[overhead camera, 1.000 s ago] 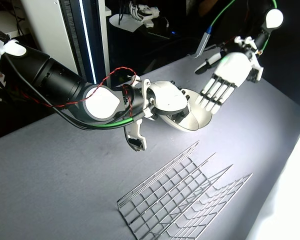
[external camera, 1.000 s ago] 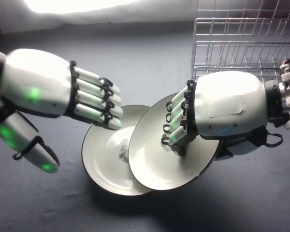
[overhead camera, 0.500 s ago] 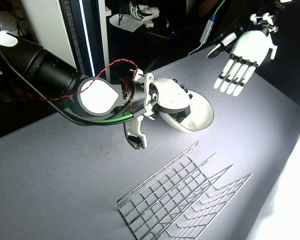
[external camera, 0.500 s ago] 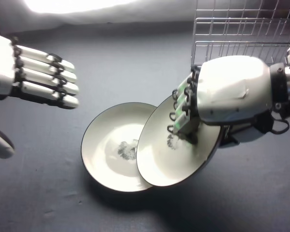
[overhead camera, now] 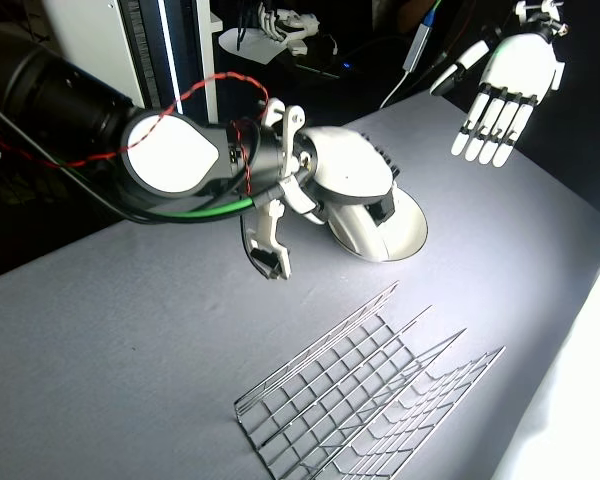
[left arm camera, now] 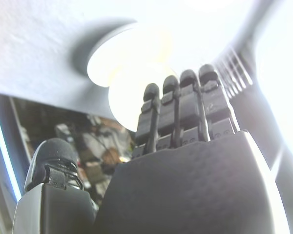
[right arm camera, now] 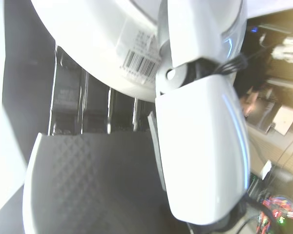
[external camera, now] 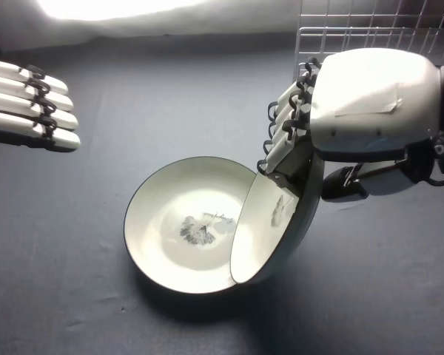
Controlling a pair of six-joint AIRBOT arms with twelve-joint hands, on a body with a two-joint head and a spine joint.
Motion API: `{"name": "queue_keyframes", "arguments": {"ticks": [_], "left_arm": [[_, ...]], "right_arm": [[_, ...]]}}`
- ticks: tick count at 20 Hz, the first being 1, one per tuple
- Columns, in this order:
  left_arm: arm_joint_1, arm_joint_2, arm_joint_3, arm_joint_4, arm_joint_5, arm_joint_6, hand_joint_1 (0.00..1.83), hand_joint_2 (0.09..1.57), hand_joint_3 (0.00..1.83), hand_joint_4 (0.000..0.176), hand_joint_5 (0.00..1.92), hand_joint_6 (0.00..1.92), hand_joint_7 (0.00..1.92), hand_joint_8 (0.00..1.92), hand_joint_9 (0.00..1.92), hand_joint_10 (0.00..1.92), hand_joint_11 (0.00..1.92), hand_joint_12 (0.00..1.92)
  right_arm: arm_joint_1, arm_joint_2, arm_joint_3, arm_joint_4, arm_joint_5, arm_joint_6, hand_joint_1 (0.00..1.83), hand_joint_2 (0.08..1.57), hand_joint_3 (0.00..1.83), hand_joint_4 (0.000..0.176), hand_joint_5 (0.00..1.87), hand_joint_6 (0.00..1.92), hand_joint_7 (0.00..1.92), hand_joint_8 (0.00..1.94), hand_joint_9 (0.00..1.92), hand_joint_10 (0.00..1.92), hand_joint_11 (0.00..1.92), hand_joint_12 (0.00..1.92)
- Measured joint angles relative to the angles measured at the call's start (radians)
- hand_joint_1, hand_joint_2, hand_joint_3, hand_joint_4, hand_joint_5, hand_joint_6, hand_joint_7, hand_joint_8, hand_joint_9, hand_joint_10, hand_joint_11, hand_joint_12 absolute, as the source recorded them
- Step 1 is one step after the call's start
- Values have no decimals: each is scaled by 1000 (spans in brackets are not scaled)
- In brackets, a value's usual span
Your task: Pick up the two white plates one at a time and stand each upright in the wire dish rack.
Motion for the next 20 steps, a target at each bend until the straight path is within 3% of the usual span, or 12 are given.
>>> {"name": "queue_keyframes", "arguments": {"ticks": [8, 15, 18, 20], "left_arm": [[-48, -4, 37, 1, -25, -40, 0, 1094, 0, 0, 103, 2, 82, 3, 48, 4, 0, 56], [-68, -7, 32, -2, -33, -41, 0, 1098, 0, 0, 104, 6, 81, 8, 51, 8, 25, 13], [-68, -15, 38, 4, -36, -41, 0, 1100, 0, 0, 100, 2, 79, 5, 41, 3, 15, 11], [-80, -31, 48, 14, -40, -41, 0, 1104, 2, 0, 106, 4, 74, 2, 36, 1, 15, 13]], "right_arm": [[39, 72, -55, 162, -26, 10, 1373, 1114, 0, 0, 889, 1102, 1000, 901, 945, 1134, 779, 1104], [90, 71, -70, 241, -70, 19, 1369, 1126, 1, 0, 850, 1171, 982, 940, 920, 1150, 743, 1146], [104, 71, -77, 290, -71, 25, 1375, 1109, 0, 0, 903, 1089, 1014, 892, 946, 1108, 780, 1100], [104, 71, -82, 320, -84, 29, 1370, 1130, 2, 0, 816, 1165, 978, 969, 928, 1165, 782, 1088]]}}
